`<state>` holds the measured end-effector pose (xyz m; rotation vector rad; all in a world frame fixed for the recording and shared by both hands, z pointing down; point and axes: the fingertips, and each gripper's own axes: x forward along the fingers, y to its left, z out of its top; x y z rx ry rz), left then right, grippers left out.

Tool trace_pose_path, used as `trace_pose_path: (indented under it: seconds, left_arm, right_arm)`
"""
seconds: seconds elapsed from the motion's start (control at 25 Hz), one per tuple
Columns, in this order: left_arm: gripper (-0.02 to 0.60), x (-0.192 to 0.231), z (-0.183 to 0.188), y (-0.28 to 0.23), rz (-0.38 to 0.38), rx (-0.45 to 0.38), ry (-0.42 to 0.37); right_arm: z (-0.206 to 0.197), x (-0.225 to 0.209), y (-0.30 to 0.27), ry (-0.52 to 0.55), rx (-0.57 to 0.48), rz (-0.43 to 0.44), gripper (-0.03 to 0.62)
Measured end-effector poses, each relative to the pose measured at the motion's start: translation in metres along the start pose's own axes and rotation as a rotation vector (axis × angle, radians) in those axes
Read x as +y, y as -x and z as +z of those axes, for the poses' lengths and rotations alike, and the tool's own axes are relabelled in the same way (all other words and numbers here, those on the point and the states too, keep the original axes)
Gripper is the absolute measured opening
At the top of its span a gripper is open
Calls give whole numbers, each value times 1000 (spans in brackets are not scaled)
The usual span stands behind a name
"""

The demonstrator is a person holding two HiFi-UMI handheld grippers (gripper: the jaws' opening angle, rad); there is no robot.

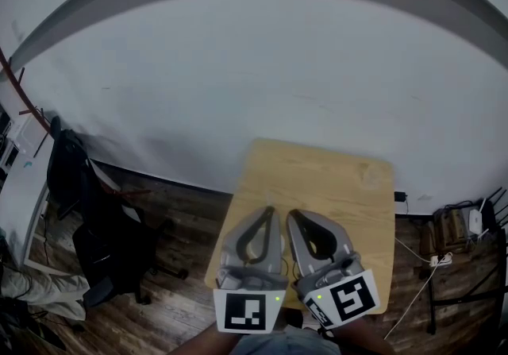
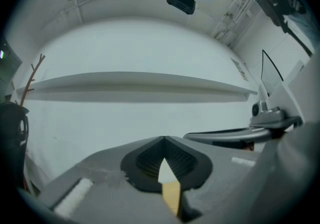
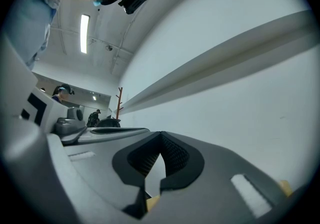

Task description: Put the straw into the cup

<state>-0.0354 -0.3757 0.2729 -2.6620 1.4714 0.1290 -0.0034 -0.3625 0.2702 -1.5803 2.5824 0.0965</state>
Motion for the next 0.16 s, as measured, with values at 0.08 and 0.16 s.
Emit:
trace_pose_path:
  seconds: [0.08, 0.16]
  left_arm:
    - [18, -2, -1, 0, 2, -4, 7]
    - [18, -2, -2, 0, 2, -2, 7]
  right_arm:
    - [-1, -1, 2, -1, 0, -2, 6]
    - [-2, -2, 3, -2, 1, -2, 6]
